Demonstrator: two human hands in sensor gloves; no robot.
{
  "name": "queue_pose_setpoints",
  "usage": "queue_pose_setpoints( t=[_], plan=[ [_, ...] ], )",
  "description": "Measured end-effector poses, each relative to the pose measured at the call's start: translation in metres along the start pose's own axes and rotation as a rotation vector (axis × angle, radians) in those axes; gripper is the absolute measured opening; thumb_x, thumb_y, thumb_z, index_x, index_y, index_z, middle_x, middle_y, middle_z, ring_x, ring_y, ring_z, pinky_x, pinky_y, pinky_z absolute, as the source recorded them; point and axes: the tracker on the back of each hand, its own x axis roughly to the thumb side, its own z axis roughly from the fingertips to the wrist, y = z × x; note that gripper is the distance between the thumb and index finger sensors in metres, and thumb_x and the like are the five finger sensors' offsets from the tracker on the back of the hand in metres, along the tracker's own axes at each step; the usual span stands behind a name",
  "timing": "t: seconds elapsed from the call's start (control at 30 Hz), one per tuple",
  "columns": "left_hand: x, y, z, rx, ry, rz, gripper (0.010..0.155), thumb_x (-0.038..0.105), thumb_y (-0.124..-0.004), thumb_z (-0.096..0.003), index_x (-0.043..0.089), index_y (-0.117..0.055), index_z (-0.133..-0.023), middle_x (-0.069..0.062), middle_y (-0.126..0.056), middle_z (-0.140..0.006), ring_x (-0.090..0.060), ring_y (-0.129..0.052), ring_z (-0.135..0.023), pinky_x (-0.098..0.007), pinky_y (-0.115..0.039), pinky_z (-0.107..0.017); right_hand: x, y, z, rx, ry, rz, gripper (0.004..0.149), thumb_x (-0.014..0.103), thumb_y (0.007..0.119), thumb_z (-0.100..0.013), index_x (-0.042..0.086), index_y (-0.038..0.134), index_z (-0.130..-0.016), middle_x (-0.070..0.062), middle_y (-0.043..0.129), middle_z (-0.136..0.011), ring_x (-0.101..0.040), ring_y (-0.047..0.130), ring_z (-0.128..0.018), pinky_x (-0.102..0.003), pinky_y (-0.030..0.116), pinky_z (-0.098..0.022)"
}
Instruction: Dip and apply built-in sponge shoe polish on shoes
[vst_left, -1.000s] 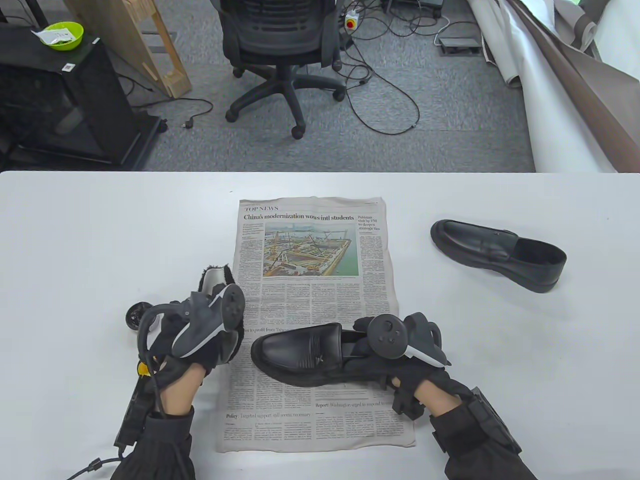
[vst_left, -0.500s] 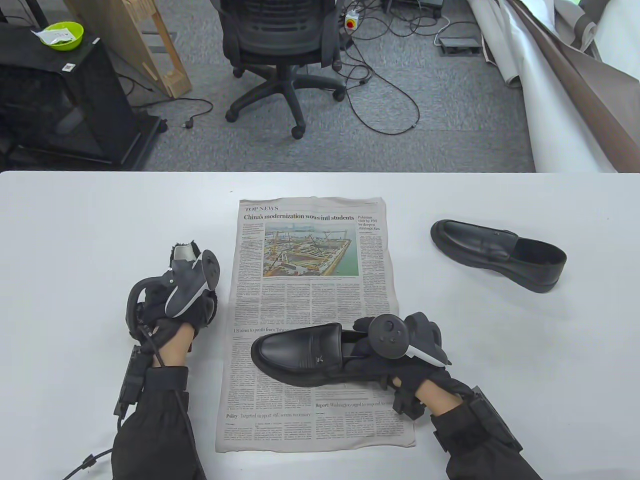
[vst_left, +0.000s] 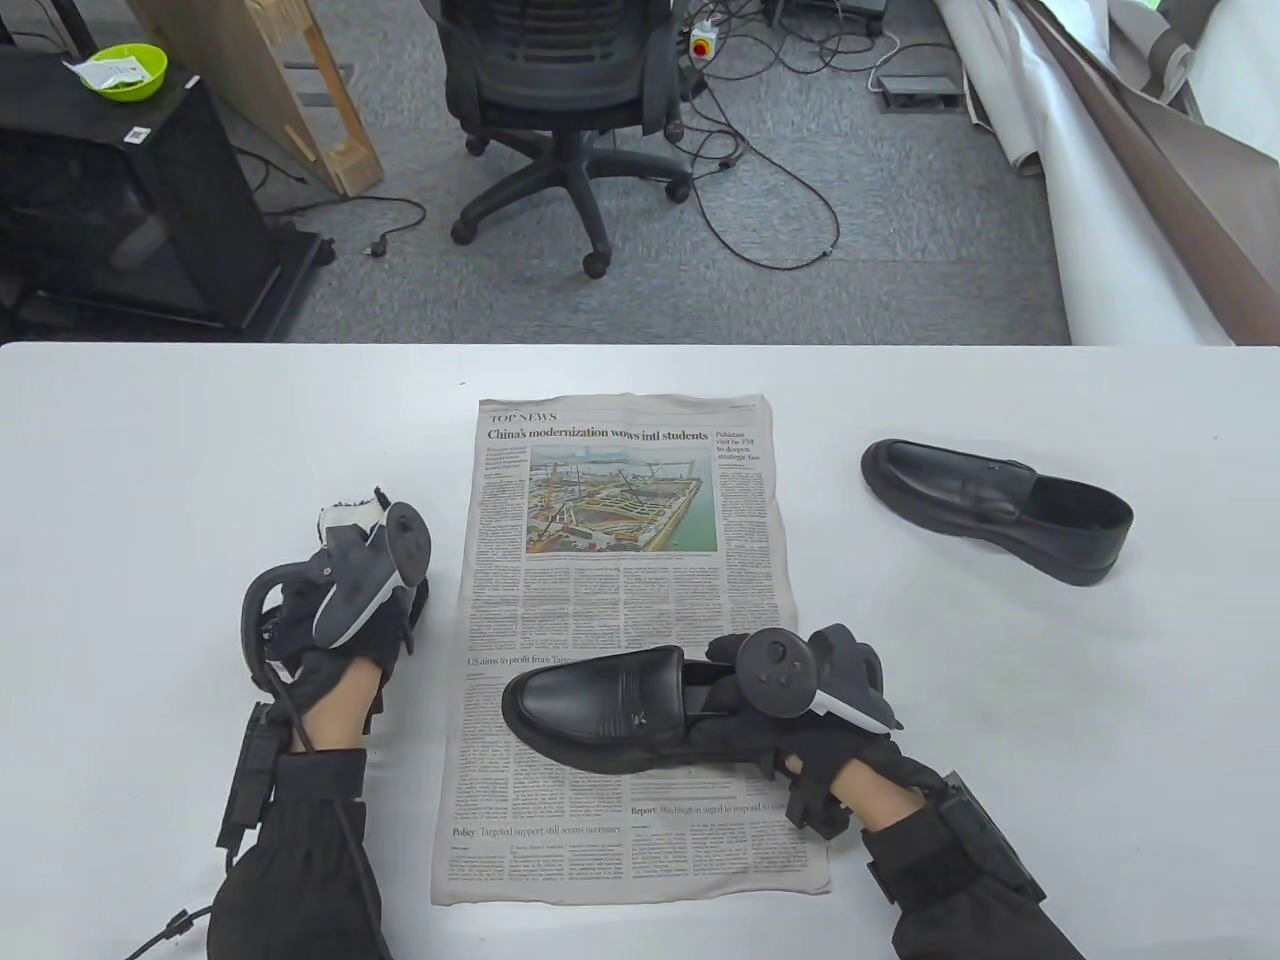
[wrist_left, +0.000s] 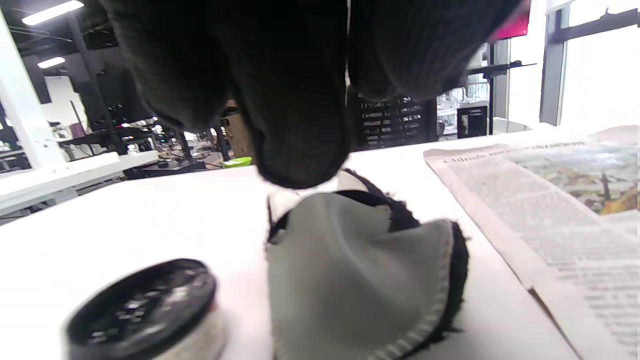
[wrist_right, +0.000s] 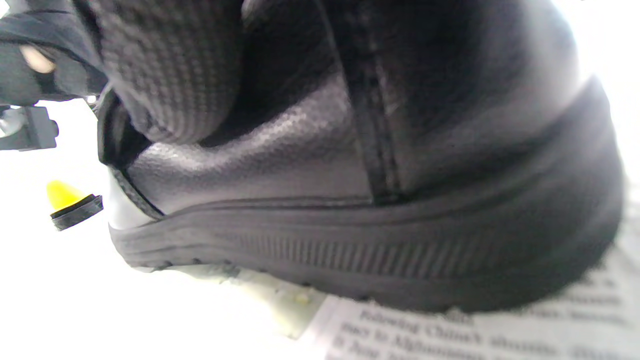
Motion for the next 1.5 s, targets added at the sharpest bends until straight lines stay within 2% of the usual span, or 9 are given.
queue_pose_setpoints(
  t=[0.17, 0.3, 0.47, 0.57, 0.87, 1.07, 1.2, 1.37, 1.5],
  plan=[
    [-0.028, 0.009, 0.024, 0.021, 0.089, -0.016, 0.048, 0.049, -0.086, -0.0431, 0.029, -0.082, -0.087, -0.001, -0.096, -0.081, -0.009, -0.106, -0.047, -0.044, -0.085, -0.058, 0.000, 0.000, 0.000, 0.000, 0.007, 0.005, 0.044, 0.059, 0.087, -0.030, 0.031, 0.098, -0.062, 0.003, 0.065, -0.100, -0.033, 0.075, -0.086, -0.056, 0.068, -0.068],
    [-0.053, -0.001, 0.039, -0.143, 0.141, -0.053, 0.056, 0.055, -0.087, -0.0408, 0.026, -0.080, -0.089, -0.002, -0.098, -0.076, -0.009, -0.106, -0.045, -0.044, -0.086, -0.057, 0.001, 0.000, 0.000, 0.000, 0.013, 0.010, 0.044, 0.059, 0.087, -0.030, 0.031, 0.098, -0.062, 0.003, 0.065, -0.100, -0.033, 0.075, -0.086, -0.056, 0.068, -0.068],
    [-0.064, -0.025, 0.046, -0.295, 0.091, -0.115, 0.072, 0.057, -0.090, -0.0369, 0.028, -0.066, -0.099, -0.002, -0.088, -0.091, -0.012, -0.102, -0.061, -0.048, -0.080, -0.064, 0.001, 0.000, 0.000, 0.000, 0.016, 0.011, 0.044, 0.059, 0.087, -0.030, 0.031, 0.098, -0.062, 0.003, 0.065, -0.100, -0.033, 0.075, -0.086, -0.056, 0.068, -0.068],
    [-0.069, -0.041, 0.045, -0.389, 0.032, -0.043, 0.075, 0.055, -0.094, -0.0355, 0.029, -0.064, -0.100, -0.002, -0.082, -0.097, -0.015, -0.100, -0.067, -0.049, -0.077, -0.067, 0.001, 0.000, 0.000, 0.001, 0.016, 0.009, 0.044, 0.059, 0.087, -0.030, 0.031, 0.098, -0.062, 0.003, 0.065, -0.100, -0.033, 0.075, -0.087, -0.056, 0.068, -0.068],
    [-0.075, -0.066, 0.036, -0.464, 0.012, -0.049, 0.057, 0.043, -0.095, -0.0395, 0.030, -0.075, -0.091, 0.000, -0.089, -0.088, -0.013, -0.102, -0.064, -0.047, -0.080, -0.065, 0.001, 0.000, 0.000, 0.002, 0.010, 0.004, 0.044, 0.059, 0.087, -0.030, 0.031, 0.098, -0.062, 0.003, 0.065, -0.100, -0.033, 0.075, -0.086, -0.056, 0.068, -0.068],
    [-0.077, -0.063, 0.036, -0.428, -0.021, -0.004, 0.054, 0.043, -0.095, -0.0397, 0.028, -0.078, -0.089, -0.001, -0.093, -0.085, -0.011, -0.104, -0.059, -0.046, -0.082, -0.063, 0.001, 0.000, 0.000, 0.002, 0.006, 0.004, 0.044, 0.059, 0.087, -0.029, 0.031, 0.098, -0.062, 0.003, 0.065, -0.100, -0.033, 0.075, -0.086, -0.056, 0.068, -0.068],
    [-0.081, -0.038, 0.038, -0.296, 0.026, 0.053, 0.053, 0.044, -0.094, -0.0407, 0.024, -0.081, -0.088, -0.004, -0.097, -0.081, -0.010, -0.106, -0.055, -0.045, -0.085, -0.059, 0.001, 0.000, 0.000, 0.002, 0.003, 0.003, 0.044, 0.059, 0.087, -0.030, 0.031, 0.098, -0.062, 0.003, 0.065, -0.100, -0.033, 0.075, -0.086, -0.056, 0.068, -0.068],
    [-0.081, -0.011, 0.020, -0.141, 0.146, 0.032, 0.053, 0.045, -0.093, -0.0417, 0.021, -0.082, -0.088, -0.005, -0.098, -0.079, -0.010, -0.107, -0.053, -0.045, -0.085, -0.059, 0.000, 0.000, 0.000, 0.003, -0.001, 0.000, 0.044, 0.059, 0.087, -0.030, 0.031, 0.098, -0.062, 0.003, 0.065, -0.100, -0.033, 0.075, -0.086, -0.056, 0.068, -0.068],
    [-0.083, -0.016, 0.001, -0.062, 0.195, 0.090, 0.053, 0.047, -0.096, -0.0398, 0.022, -0.084, -0.085, -0.005, -0.100, -0.075, -0.009, -0.107, -0.049, -0.045, -0.086, -0.059, 0.000, 0.000, 0.000, 0.002, -0.002, -0.001, 0.044, 0.058, 0.087, -0.030, 0.031, 0.098, -0.062, 0.002, 0.065, -0.100, -0.033, 0.075, -0.086, -0.056, 0.068, -0.068]
  ],
)
